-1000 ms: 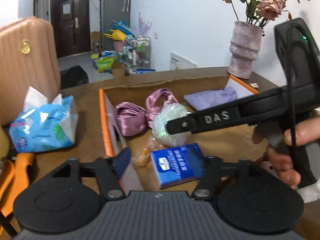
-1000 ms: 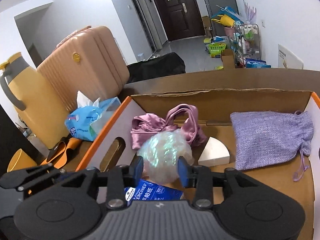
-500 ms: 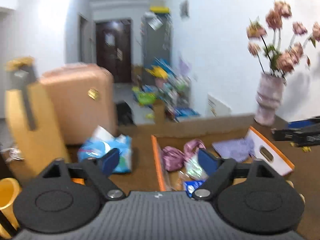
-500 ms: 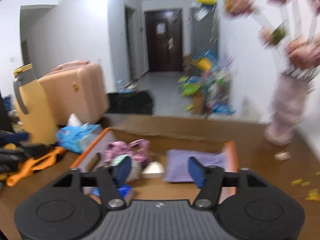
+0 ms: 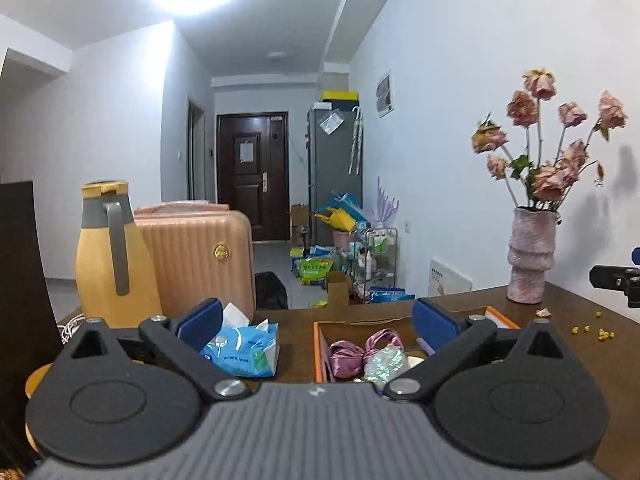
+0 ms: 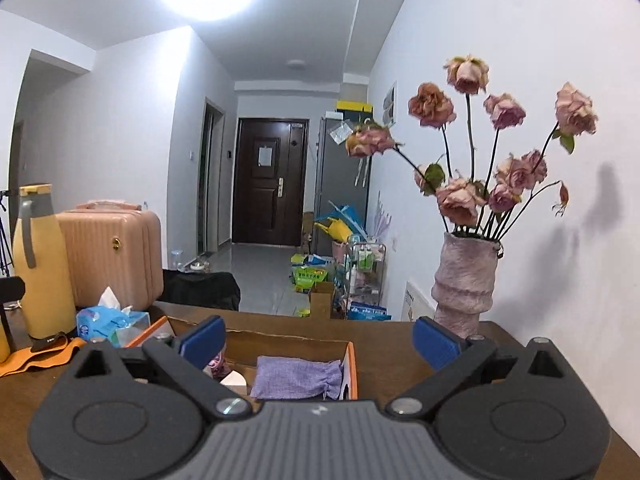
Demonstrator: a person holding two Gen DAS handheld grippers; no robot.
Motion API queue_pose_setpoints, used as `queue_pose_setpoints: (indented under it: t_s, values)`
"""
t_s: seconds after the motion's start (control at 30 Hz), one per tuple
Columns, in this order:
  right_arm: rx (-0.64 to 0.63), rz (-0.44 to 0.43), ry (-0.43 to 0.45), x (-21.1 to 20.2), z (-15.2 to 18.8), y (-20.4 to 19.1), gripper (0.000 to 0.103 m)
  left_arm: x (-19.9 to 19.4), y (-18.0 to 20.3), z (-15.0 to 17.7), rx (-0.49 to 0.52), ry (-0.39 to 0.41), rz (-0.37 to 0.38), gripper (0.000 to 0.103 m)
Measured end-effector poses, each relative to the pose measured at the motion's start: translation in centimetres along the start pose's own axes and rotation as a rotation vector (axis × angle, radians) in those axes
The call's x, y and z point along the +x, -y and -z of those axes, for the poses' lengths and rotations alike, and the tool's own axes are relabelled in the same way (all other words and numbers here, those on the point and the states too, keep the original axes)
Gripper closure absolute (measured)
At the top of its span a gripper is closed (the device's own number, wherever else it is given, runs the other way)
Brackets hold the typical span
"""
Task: Organize soft objects
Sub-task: 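Withdraw both grippers from the box back over the table, then close both grippers together on the pink fuzzy hair band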
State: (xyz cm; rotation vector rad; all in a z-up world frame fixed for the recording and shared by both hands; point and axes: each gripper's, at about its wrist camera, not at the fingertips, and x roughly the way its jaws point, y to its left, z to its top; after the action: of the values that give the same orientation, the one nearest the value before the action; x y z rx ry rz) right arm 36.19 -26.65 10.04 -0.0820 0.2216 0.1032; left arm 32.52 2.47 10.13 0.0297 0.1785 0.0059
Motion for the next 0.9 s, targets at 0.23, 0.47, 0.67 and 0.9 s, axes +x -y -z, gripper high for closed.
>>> queue_pose_setpoints:
  t_s: [0.23, 0.47, 0.67, 0.9]
  values:
    - [0.057, -0.058, 0.041, -7.7, 4.4, -0.9, 0.002, -7.2, 0.5, 3.3, 0.019, 0.019, -0.021, 0.000]
    - [0.092, -0.064, 0.045, -15.1, 11.1, -2.6, 0.002, -15.4, 0.1, 10.1, -0.018, -0.006, -0.042, 0.000]
    - [0.102, -0.131, -0.032, -18.1, 15.2, -4.2, 0.003, -17.0, -0.9, 12.9, -0.085, -0.131, -0.031, 0.000]
    - [0.039, -0.285, -0.097, -15.4, 14.1, -6.6, 0.023, -13.6, -2.3, 14.1, -0.260, -0.280, -0.029, 0.003]
